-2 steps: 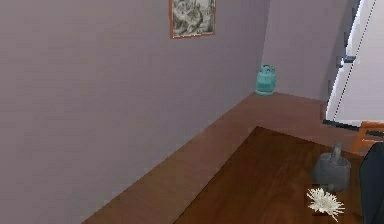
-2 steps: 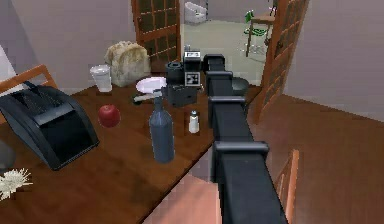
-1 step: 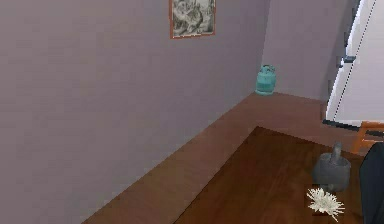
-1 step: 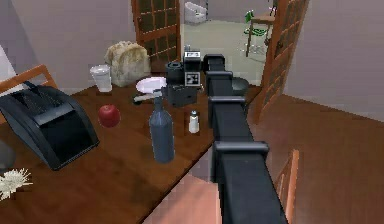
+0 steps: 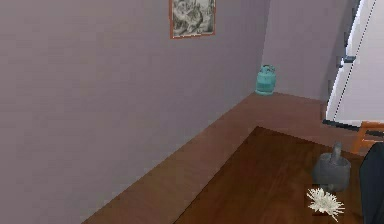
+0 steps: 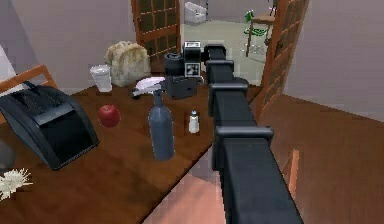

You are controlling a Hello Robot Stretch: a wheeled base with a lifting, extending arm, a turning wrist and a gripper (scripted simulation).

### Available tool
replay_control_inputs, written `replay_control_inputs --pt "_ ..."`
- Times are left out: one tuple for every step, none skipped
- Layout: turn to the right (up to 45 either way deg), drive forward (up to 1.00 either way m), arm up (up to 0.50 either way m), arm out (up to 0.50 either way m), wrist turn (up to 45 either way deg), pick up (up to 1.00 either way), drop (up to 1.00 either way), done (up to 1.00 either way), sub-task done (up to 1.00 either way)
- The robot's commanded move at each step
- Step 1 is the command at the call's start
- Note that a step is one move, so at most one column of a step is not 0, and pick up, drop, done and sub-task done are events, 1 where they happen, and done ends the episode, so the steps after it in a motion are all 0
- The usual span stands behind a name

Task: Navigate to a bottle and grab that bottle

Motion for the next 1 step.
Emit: replay_control_inputs --pt "0.0 0.0 0.0 0.0 0.0 0.0 0.0 1.0 0.0"
